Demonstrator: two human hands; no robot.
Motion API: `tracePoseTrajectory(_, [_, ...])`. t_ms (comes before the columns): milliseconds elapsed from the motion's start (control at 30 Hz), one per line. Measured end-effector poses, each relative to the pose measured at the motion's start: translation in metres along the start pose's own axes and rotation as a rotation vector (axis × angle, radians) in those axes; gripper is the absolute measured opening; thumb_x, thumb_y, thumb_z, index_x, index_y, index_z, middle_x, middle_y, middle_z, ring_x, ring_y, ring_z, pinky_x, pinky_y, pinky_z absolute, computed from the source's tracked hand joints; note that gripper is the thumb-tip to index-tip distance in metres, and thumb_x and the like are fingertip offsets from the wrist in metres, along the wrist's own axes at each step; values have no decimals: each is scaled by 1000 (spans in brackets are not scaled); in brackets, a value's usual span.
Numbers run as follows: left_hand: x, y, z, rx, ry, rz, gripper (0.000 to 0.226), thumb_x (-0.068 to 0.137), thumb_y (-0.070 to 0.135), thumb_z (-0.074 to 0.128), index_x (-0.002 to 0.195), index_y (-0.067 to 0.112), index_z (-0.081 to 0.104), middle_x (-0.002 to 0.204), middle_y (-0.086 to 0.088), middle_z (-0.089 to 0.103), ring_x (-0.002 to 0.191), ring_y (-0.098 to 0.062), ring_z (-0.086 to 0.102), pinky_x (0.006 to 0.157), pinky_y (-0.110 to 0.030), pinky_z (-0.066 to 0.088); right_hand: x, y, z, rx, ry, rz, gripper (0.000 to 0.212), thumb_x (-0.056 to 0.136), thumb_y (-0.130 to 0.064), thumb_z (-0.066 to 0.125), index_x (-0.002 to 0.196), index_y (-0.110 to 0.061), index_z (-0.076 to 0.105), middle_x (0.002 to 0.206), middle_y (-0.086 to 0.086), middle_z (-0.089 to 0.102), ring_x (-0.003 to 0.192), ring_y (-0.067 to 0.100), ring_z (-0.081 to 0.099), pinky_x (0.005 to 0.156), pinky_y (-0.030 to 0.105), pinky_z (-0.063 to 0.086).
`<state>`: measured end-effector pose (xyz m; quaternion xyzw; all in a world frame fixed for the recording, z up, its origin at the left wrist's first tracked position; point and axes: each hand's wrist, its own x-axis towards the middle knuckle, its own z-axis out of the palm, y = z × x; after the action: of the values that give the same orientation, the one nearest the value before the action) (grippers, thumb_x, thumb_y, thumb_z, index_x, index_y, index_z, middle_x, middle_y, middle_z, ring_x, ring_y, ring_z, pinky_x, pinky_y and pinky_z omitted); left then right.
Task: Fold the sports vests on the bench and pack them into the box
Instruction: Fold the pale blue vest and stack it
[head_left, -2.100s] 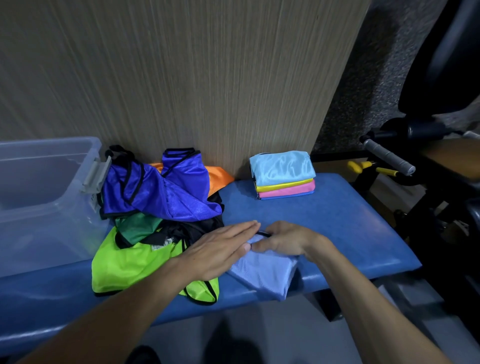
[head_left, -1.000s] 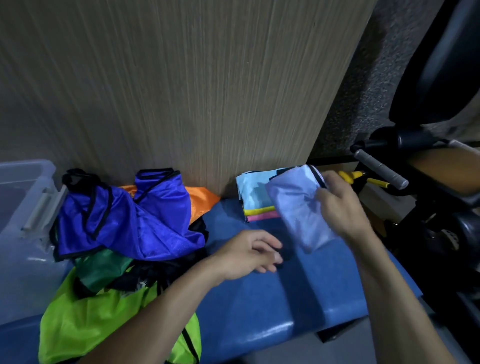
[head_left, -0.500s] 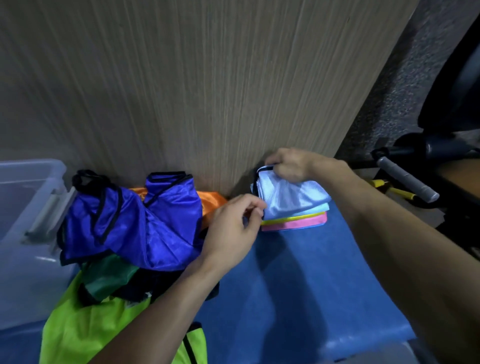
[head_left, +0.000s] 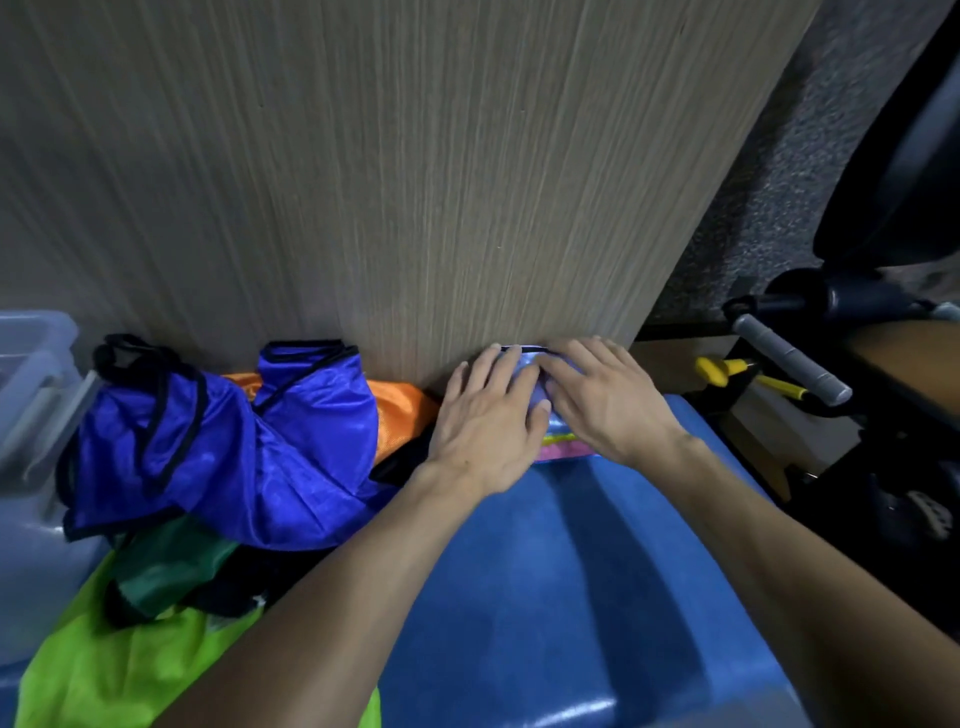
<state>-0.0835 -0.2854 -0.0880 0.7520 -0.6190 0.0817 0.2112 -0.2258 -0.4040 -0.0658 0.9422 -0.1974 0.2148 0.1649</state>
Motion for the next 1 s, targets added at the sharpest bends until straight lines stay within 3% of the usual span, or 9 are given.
tracePoseTrajectory(167, [6, -7, 7, -12, -70, -43, 62, 96, 52, 39, 154, 32, 35, 159, 2, 33, 144, -22, 26, 110, -46, 37, -11, 3, 12, -98, 33, 59, 41, 103, -32, 41, 135, -15, 60, 141, 7, 53, 134, 33, 47, 118, 52, 29])
tracePoseTrajectory(367, [7, -12, 18, -21, -81, -79, 76, 87, 62, 20, 156, 33, 30, 154, 8, 34, 140, -18, 27, 108, -46, 38, -10, -1, 24, 18, 14, 171, 48, 104, -32, 33, 137, -8, 57, 128, 5, 60, 123, 28, 54, 111, 44, 40])
tracePoseTrajectory(467, [6, -14, 21, -18, -54, -47, 69, 95, 58, 20, 157, 30, 31, 153, 6, 36, 138, -20, 31, 110, -47, 36, -7, 3, 29, 182, -21, 206, 50, 104, -31, 30, 134, -4, 59, 122, 7, 61, 118, 28, 54, 110, 40, 41])
tracePoseTrajectory(533, [4, -17, 20, 54, 47, 20, 59, 101, 51, 26, 153, 28, 41, 150, 2, 43, 133, -25, 38, 108, -48, 37, -6, 5, 27, 235, -27, 221, 52, 105, -33, 27, 134, -5, 60, 122, 6, 60, 118, 28, 53, 110, 40, 40])
tracePoseTrajectory(600, [3, -20, 21, 96, 113, 57, 53, 103, 46, 28, 149, 28, 48, 147, 2, 47, 129, -27, 42, 106, -48, 38, -6, 5, 22, 203, -38, 229, 54, 105, -37, 26, 137, -9, 59, 126, 4, 57, 122, 27, 51, 115, 43, 35])
tracePoseTrajectory(700, [5, -19, 20, 97, 83, 15, 54, 103, 46, 26, 149, 30, 48, 143, 5, 50, 126, -25, 43, 103, -47, 40, -12, 0, 14, 75, 12, 195, 52, 105, -37, 32, 143, -10, 55, 142, 6, 52, 137, 27, 44, 123, 49, 23])
tracePoseTrajectory(800, [9, -14, 20, 107, 34, -18, 53, 104, 46, 24, 152, 31, 43, 143, 6, 47, 127, -25, 40, 101, -46, 40, -29, 1, 12, -1, 1, 82, 53, 106, -37, 33, 146, -8, 52, 148, 7, 51, 145, 28, 39, 123, 49, 25])
tracePoseTrajectory(900, [15, -11, 14, 48, -3, -31, 54, 105, 47, 22, 155, 31, 37, 149, 6, 41, 132, -25, 33, 106, -47, 36, -35, 6, 14, 31, -63, 112, 57, 107, -41, 27, 151, -10, 46, 156, 3, 45, 151, 23, 30, 123, 45, 24])
tracePoseTrajectory(1000, [8, -9, 7, 39, 32, 106, 63, 101, 57, 18, 156, 30, 37, 157, 4, 35, 138, -26, 29, 113, -48, 30, -28, 7, 17, 111, -103, 156, 58, 107, -39, 24, 150, -7, 46, 156, 5, 45, 151, 25, 29, 122, 46, 29])
